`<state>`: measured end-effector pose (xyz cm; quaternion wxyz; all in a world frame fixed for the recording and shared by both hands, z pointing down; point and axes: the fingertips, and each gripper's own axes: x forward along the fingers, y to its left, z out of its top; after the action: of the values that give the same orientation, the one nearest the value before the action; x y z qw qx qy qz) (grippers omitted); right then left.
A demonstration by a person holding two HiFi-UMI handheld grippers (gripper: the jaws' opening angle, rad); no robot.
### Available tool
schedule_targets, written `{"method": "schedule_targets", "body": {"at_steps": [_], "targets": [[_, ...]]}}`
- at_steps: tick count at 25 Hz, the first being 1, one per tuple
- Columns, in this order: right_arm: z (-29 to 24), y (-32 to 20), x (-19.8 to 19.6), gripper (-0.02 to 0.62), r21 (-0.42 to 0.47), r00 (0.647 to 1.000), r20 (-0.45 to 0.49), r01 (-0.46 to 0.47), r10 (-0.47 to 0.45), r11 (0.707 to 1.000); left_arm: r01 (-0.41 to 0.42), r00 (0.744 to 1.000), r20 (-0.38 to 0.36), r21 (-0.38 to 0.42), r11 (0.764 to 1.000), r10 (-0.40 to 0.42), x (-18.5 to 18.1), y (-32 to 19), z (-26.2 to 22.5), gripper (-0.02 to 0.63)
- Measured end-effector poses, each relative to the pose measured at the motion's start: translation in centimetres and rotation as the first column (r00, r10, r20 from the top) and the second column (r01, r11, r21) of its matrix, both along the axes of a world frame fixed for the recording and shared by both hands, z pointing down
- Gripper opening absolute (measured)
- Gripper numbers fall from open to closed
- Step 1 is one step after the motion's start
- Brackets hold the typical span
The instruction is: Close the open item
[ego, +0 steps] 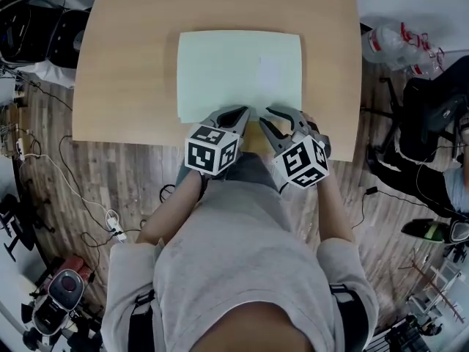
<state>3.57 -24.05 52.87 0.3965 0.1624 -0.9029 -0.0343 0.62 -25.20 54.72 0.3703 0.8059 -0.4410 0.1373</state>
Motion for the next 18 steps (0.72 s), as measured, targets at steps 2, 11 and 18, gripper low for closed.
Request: {"method": "schedule_targets", "body": {"at_steps": [2,11,18], "targets": [[-0.2,-0.1,-0.1,0.107,0.003,1.0,0.013,-0.008,0.008,1.0,0.02,1.0,-0.003,0.015,1.0,-0.02,-0.6,-0.2,-0.5,0.012],[-0.5,0.6,-0.5,0.107,0.019,0.998,0.029,-0.062,0.062,0.998,0.041,0.998,-0.051,-0.068,0.997,-0.044,-0.3,-0.4,0.7,0.012],[-0.9,1.8,-0.7,0.107,0.029,0.991,0.052,-0.126,0.125,0.992,0.016,1.0,-0.015,-0.124,0.992,-0.018,0.3,-0.8,1.1,0.012]]}}
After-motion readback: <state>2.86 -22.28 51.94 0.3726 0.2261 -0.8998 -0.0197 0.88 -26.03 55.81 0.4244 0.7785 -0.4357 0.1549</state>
